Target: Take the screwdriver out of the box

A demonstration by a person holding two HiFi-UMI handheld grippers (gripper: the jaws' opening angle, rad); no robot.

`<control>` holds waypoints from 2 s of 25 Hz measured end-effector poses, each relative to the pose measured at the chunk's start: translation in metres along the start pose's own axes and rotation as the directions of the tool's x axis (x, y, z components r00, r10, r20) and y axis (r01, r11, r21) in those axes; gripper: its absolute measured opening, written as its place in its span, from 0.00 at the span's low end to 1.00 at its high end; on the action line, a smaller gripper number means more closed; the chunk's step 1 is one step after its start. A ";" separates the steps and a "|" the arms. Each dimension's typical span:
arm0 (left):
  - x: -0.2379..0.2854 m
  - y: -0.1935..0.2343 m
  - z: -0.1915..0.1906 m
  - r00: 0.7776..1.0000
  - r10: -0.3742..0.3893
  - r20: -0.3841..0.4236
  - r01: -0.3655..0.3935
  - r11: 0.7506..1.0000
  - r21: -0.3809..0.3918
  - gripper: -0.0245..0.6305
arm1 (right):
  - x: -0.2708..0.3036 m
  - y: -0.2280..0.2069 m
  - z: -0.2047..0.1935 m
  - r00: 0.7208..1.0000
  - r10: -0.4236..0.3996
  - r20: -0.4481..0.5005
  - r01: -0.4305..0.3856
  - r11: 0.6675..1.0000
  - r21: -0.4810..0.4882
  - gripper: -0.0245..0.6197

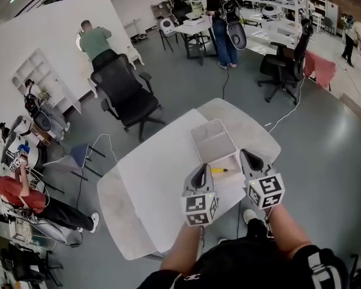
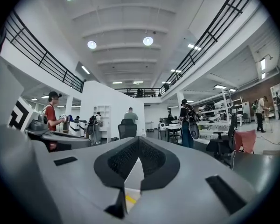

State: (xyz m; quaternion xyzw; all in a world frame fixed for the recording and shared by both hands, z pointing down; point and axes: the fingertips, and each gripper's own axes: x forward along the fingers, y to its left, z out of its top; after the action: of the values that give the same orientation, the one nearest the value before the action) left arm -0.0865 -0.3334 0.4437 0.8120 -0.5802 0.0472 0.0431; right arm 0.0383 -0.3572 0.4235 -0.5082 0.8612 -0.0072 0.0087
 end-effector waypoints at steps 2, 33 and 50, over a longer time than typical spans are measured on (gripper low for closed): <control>0.007 0.008 -0.001 1.000 0.022 0.002 -0.022 1.000 -0.001 0.06 | 0.012 -0.003 -0.006 1.000 0.021 -0.009 -0.021 1.000 -0.009 0.06; 0.039 0.082 -0.021 0.944 0.317 -0.088 -0.322 0.946 -0.048 0.06 | 0.122 0.026 -0.137 0.750 0.396 -0.530 -0.568 0.796 -0.210 0.06; 0.032 0.095 -0.053 0.893 0.411 -0.183 -0.429 0.900 -0.073 0.06 | 0.116 0.038 -0.244 0.464 0.415 -0.782 -0.765 0.634 -0.117 0.09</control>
State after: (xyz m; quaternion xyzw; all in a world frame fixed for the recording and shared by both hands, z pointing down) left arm -0.1676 -0.3874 0.5014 0.6568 -0.7383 0.0893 0.1245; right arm -0.0567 -0.4394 0.6661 -0.1089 0.8958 0.0088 -0.4307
